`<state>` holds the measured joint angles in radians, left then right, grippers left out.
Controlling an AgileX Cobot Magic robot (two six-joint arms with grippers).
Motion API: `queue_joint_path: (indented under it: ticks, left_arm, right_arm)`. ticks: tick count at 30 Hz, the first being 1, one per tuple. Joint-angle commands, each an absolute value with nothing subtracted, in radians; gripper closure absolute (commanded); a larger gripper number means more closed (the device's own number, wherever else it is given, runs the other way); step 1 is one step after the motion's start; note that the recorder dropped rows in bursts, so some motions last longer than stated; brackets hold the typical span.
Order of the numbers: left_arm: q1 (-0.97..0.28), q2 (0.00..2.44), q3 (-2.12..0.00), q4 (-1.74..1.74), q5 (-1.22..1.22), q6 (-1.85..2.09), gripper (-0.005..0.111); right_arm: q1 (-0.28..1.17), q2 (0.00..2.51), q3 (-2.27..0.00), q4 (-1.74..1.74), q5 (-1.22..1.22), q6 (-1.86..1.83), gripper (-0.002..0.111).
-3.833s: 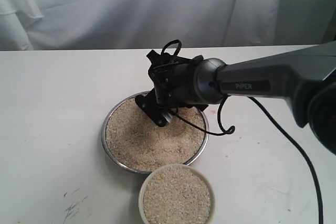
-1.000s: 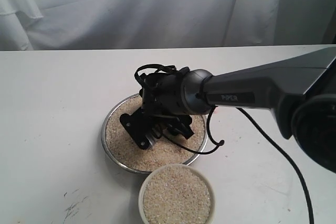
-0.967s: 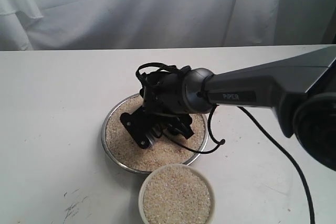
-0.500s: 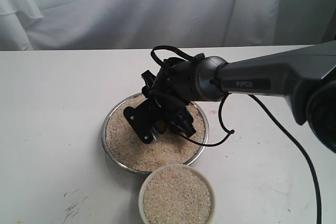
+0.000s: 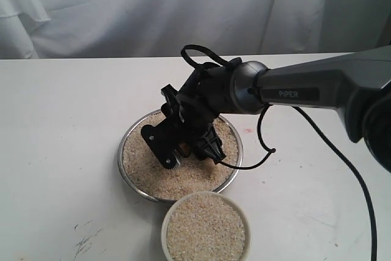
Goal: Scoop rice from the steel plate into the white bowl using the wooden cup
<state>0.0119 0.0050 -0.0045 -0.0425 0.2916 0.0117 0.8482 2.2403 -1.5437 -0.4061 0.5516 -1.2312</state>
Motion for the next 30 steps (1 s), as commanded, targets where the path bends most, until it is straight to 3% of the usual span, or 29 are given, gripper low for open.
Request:
queue_joint_path:
  ticks: [1, 30]
  left_arm:
    - [0.010, 0.000, 0.000, -0.043, 0.285, 0.009, 0.107]
    - [0.010, 0.000, 0.000, -0.043, 0.285, 0.009, 0.107]
  right_arm:
    - [0.854, 2.255, -1.534, -0.320, 0.579, -1.242, 0.108]
    - [0.807, 2.221, -1.534, -0.105, 0.599, -1.437, 0.108]
